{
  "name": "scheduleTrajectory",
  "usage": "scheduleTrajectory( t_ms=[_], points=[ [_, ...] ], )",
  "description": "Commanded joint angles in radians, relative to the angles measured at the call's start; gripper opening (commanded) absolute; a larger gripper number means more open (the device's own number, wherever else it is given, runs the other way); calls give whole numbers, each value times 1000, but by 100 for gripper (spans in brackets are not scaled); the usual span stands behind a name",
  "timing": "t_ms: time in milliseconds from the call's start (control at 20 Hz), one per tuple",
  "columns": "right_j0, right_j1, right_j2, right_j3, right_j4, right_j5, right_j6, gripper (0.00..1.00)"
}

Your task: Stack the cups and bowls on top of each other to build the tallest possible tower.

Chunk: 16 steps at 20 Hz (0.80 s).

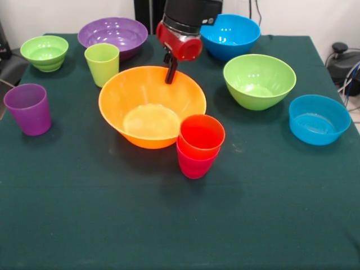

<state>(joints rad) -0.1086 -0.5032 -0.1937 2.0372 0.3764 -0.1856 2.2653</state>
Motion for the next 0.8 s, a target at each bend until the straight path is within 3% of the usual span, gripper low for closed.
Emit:
scheduleTrajectory(
  t_ms=[50, 800],
  points=[
    [32, 22, 96, 99, 7, 209, 146, 0],
    [51, -8, 37, 121, -22, 259, 111, 0]
  ],
)
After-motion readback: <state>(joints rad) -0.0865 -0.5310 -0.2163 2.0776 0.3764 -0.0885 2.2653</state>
